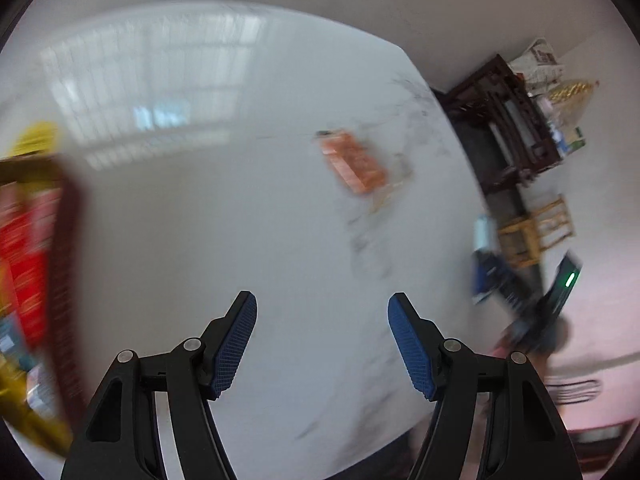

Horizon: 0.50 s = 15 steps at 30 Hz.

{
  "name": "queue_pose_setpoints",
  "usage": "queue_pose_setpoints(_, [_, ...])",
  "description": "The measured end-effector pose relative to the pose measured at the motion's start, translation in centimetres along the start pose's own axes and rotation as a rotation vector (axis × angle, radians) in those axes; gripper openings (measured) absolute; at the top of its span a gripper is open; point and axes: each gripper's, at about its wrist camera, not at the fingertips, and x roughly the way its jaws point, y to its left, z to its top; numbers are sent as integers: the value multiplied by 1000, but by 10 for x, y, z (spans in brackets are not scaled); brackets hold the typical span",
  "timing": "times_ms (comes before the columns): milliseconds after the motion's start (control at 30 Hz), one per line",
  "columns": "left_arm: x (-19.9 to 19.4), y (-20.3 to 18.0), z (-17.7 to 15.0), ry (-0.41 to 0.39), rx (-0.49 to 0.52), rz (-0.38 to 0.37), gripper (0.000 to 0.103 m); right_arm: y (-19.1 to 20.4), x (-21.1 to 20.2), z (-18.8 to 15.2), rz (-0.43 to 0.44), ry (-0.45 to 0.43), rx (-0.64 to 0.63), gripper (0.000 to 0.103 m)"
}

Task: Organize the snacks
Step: 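Grasp the blue-white box with the right gripper while the left gripper reaches the orange nut bag, then close the left gripper on the clear bag of orange nuts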

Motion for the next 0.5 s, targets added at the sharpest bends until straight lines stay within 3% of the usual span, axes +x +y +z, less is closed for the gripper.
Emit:
queue_pose_setpoints(133, [49,-19,48,91,-68,-34,69,-4,0,-6,44,-13,23,47])
queue_pose_setpoints(233, [76,-21,75,109,-156,-1,69,-6,5,-9,67,-18,22,47])
queue_pose_setpoints(500, [111,-34,104,125,-200,95,69,-4,15,-13,98,-36,15,47])
